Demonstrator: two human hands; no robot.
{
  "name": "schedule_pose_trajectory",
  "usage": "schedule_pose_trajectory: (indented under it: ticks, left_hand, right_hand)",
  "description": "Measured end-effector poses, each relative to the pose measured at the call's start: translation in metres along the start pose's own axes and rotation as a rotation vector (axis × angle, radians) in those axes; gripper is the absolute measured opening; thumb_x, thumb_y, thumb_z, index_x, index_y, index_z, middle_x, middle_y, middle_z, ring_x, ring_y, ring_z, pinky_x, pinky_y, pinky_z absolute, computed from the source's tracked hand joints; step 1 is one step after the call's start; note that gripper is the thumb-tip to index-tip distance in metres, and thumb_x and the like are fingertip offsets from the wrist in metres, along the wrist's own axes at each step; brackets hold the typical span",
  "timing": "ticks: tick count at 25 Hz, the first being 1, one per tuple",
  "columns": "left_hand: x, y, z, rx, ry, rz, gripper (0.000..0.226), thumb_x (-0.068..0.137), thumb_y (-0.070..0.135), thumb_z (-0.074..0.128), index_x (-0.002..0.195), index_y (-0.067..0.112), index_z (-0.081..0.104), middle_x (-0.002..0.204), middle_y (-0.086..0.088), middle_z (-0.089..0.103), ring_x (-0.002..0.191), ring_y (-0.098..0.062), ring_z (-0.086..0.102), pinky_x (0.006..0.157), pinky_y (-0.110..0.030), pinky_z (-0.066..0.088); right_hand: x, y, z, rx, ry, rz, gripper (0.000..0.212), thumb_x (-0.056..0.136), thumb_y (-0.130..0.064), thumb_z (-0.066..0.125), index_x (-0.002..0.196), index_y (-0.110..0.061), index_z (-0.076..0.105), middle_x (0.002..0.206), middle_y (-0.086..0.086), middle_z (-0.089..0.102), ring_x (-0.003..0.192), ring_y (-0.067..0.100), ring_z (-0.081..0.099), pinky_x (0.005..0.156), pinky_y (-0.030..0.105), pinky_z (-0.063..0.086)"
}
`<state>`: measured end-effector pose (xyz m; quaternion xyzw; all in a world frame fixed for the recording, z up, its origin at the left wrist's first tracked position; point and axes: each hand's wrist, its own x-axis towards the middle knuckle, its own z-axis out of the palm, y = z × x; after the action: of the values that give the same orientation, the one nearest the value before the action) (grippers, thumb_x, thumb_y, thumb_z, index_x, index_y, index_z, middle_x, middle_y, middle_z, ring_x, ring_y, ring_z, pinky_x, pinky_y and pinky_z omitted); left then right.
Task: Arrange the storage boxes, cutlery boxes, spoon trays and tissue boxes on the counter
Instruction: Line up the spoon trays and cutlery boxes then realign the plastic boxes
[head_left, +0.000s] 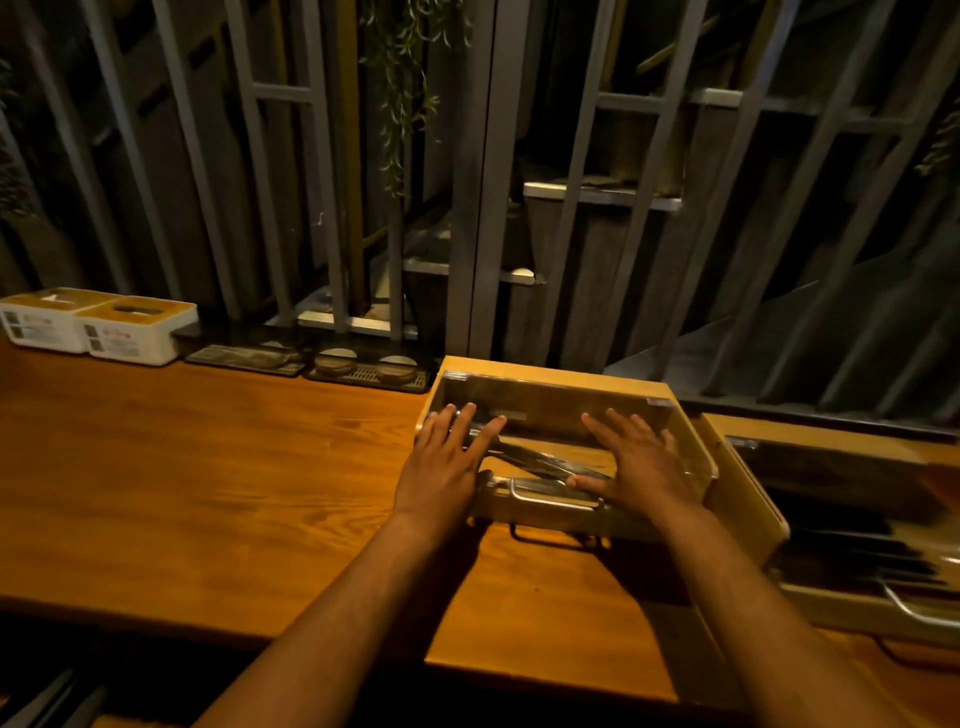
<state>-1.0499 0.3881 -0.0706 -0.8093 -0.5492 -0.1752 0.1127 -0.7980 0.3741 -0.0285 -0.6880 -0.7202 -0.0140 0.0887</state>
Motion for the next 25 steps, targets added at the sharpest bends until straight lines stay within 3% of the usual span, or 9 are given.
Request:
schedule_pose_trajectory:
  ticks: [14, 21, 25]
  left_hand:
    - [0.129, -0.062, 0.054, -0.011, 0.017, -0.040, 0.069, 0.097, 0.042, 0.046, 0.153, 0.037, 0.006, 0.162, -0.010, 0.011, 0.149, -0.031, 0.003, 0.119, -0.044, -0.002]
    - [0.135, -0.067, 0.070, -0.023, 0.067, -0.019, 0.070, 0.096, 0.045, 0.047, 0.153, 0.035, 0.009, 0.161, -0.012, 0.016, 0.148, -0.032, 0.006, 0.120, -0.046, 0.002]
    - [0.136, -0.059, 0.059, 0.033, -0.043, -0.058, 0.075, 0.096, 0.046, 0.047, 0.154, 0.033, 0.002, 0.162, -0.014, 0.009, 0.148, -0.035, 0.002, 0.119, -0.049, 0.001]
  right_hand:
    - [0.156, -0.001, 0.030, 0.008, 0.041, 0.001, 0.087, 0.079, -0.069, 0.060, 0.151, -0.044, 0.017, 0.164, -0.001, 0.015, 0.150, 0.026, 0.009, 0.119, 0.052, 0.005]
    - [0.170, 0.007, 0.036, -0.017, 0.071, -0.035, 0.088, 0.078, -0.071, 0.059, 0.150, -0.045, 0.017, 0.163, -0.001, 0.017, 0.149, 0.027, 0.013, 0.119, 0.051, 0.007]
    - [0.165, -0.001, 0.028, -0.070, -0.039, 0.008, 0.089, 0.083, -0.068, 0.055, 0.153, -0.041, 0.007, 0.165, 0.002, 0.007, 0.150, 0.032, 0.006, 0.118, 0.056, 0.005]
